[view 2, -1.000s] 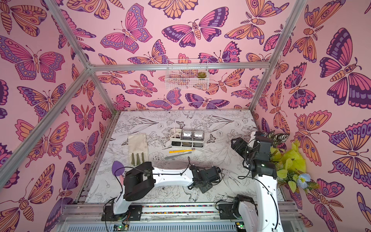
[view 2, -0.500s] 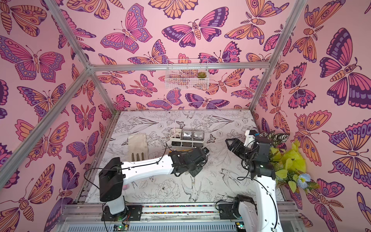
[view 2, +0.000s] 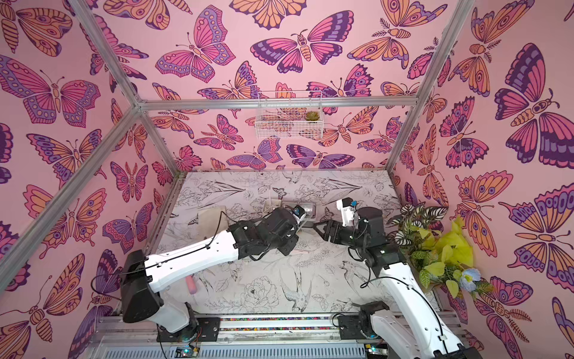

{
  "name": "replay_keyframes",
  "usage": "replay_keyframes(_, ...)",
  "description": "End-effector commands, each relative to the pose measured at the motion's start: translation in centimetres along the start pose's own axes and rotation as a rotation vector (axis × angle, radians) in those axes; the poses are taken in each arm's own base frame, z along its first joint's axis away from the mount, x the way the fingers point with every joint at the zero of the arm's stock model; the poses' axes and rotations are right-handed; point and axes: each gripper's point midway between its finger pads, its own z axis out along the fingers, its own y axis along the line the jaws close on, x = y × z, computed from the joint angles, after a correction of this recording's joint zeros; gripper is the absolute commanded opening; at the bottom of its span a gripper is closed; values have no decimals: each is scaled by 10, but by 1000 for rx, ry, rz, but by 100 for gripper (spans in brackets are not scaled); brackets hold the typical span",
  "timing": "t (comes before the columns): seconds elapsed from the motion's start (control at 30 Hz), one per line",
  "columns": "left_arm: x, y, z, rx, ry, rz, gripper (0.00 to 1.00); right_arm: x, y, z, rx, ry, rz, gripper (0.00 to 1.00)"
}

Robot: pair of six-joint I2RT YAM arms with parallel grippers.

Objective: Place the toothbrush into the toothbrush holder
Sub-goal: Pick up the toothbrush from the center of the board.

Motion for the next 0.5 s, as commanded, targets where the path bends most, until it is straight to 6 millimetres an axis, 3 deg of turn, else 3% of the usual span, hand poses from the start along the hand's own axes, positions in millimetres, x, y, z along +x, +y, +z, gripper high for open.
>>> replay_keyframes(0.0,4,4,-3,-18,4,15,0,-8,5,4,-12,-64,-1,68)
replay_keyframes(0.47,-9,-5,-12,43,-50,-25,0,-19,17,16,-64,-102,24,64)
